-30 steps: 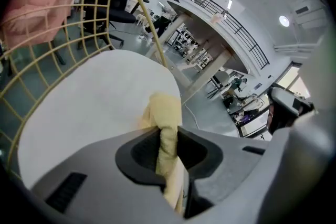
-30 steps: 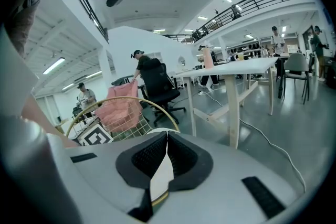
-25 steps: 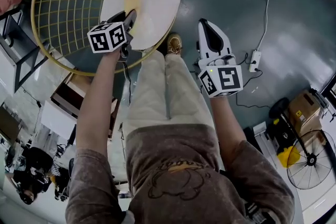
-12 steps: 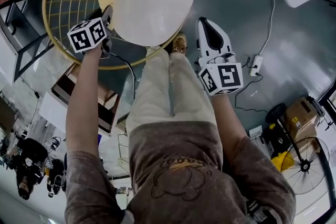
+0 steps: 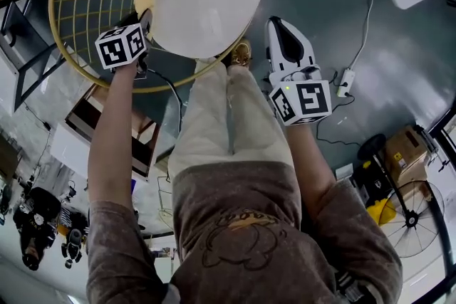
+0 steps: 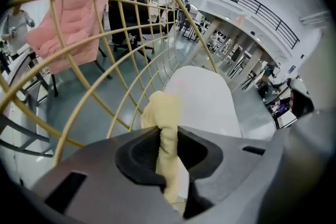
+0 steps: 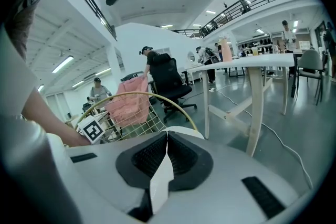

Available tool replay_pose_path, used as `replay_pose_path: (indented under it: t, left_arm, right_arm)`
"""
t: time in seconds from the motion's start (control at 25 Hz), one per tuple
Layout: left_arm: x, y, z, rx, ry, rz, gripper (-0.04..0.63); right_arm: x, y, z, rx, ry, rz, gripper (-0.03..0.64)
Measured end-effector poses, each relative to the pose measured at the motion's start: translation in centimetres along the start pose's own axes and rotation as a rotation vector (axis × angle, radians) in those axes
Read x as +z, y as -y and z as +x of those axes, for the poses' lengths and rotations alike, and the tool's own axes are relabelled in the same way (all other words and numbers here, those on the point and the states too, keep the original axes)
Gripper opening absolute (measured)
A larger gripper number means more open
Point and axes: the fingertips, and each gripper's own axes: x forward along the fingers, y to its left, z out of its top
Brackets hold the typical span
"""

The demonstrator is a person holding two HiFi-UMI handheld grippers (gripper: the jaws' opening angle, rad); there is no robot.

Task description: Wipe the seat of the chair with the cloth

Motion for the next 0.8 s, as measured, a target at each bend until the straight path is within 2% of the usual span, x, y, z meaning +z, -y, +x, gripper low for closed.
replay_pose_path:
  t: [0.28, 0.44, 0.8]
  left_arm:
    - [-1.2, 1.4, 1.4, -0.036, -0.039, -0.026, 0.077]
    - [-3.6, 2.2, 1.4, -0.064, -0.065, -0.045, 0.077]
    - [-5.2, 7.1, 2.3, -0.161, -0.076, -0.08, 0.077]
  right_arm:
    - [0.4, 1.3, -0.4, -0.015, -0.004, -0.007, 0.028]
    - [-0.3, 0.5, -1.2, -0.017, -0.006, -0.014, 0.028]
    - [-0.8, 0.5, -1.7, -0.014, -0.009, -0.009, 0.028]
